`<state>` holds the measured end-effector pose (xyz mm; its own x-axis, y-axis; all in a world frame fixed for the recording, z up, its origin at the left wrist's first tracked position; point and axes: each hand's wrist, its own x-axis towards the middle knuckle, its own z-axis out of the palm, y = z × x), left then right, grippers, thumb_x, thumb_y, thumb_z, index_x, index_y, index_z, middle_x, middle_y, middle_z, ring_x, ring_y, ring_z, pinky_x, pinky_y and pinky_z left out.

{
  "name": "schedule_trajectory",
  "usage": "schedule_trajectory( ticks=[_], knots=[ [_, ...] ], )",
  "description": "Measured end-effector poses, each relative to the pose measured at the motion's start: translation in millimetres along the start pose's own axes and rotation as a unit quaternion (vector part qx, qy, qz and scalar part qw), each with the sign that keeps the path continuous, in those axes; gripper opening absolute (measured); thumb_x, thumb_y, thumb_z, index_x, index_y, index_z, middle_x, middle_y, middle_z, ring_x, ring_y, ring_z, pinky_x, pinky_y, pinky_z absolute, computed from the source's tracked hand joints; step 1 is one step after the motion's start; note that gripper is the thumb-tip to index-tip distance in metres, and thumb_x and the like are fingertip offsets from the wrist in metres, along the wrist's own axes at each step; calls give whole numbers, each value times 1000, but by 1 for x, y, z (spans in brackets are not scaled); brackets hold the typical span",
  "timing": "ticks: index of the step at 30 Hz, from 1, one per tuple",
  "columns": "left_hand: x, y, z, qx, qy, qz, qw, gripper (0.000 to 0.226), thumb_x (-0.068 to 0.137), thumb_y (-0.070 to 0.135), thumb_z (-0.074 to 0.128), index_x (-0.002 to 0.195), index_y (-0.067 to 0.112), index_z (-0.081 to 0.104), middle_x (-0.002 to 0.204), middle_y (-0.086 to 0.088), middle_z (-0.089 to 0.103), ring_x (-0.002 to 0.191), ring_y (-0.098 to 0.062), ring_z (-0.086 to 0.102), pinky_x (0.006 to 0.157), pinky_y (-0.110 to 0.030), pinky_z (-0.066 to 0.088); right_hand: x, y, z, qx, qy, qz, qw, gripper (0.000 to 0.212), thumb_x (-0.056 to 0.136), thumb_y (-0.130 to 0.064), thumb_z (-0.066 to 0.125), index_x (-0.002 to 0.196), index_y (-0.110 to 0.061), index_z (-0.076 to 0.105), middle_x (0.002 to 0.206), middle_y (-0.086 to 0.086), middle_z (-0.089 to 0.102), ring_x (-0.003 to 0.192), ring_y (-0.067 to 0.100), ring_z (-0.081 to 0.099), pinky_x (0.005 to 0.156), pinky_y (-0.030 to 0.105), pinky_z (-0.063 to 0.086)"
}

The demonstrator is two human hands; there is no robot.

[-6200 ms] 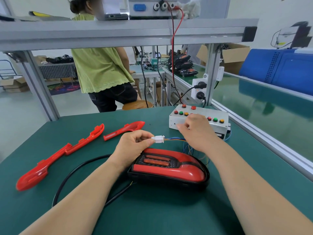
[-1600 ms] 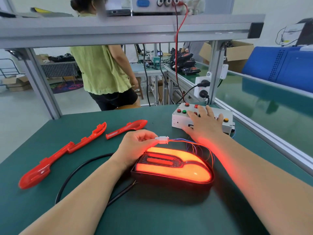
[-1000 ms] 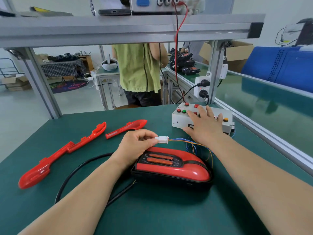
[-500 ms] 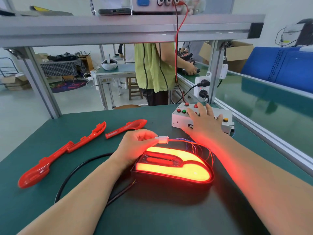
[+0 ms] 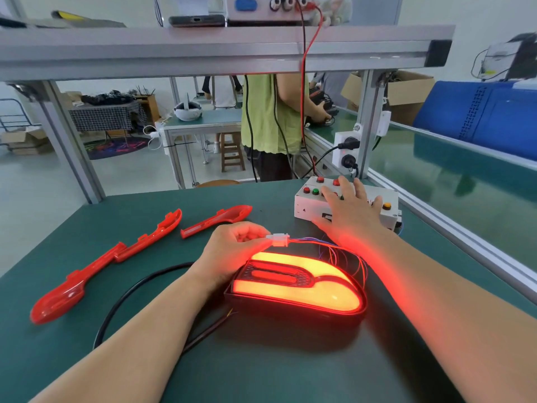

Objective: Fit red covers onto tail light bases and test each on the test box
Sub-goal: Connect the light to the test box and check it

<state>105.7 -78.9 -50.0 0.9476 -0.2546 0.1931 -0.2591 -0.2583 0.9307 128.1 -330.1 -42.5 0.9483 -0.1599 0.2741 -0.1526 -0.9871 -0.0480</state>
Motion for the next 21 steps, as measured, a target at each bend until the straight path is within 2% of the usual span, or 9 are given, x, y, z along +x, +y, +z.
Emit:
schedule_trajectory(
  ticks=[3, 8, 12, 16, 21],
  knots=[
    [1, -1, 2, -6, -4, 13, 1000, 29, 82, 9, 78, 71, 35, 77, 86, -16, 73, 74, -14, 58, 77, -32, 48, 1, 1, -1, -9, -3, 3, 1000, 73, 93, -63, 45, 155, -36, 18, 166, 1, -4, 152, 30, -6, 113, 67, 11],
    [1, -2, 1, -10, -9, 13, 1000, 29, 82, 10, 78, 73, 37, 77, 85, -16, 72, 73, -12, 57, 75, -30, 47, 0, 1, 1, -20, 0, 4, 1000, 76, 92, -65, 45, 155, -35, 16, 166, 2, -3, 152, 30, -6, 114, 66, 11],
    [2, -3, 1, -14, -9, 9, 1000, 25, 82, 9, 78, 71, 31, 77, 78, -5, 70, 71, -13, 56, 72, -27, 47, 2, 0, 0, -12, -5, 9, 1000, 75, 92, -63, 46, 155, -36, 16, 166, 1, -4, 152, 29, -7, 114, 66, 10],
    [1, -2, 1, -20, -13, 9, 1000, 20, 82, 7, 77, 74, 25, 76, 78, -4, 70, 71, -12, 57, 68, -21, 48, 2, 0, 0, -17, -9, 9, 1000, 74, 92, -64, 44, 155, -36, 16, 166, 1, -5, 152, 29, -7, 114, 66, 10],
    [1, -3, 1, -22, -12, 10, 1000, 20, 83, 7, 77, 75, 25, 75, 78, -4, 70, 72, -13, 57, 71, -25, 48, 0, 0, 0, -19, -14, 6, 1000, 74, 92, -66, 43, 155, -36, 16, 166, 2, -3, 152, 30, -6, 114, 66, 10]
  ],
)
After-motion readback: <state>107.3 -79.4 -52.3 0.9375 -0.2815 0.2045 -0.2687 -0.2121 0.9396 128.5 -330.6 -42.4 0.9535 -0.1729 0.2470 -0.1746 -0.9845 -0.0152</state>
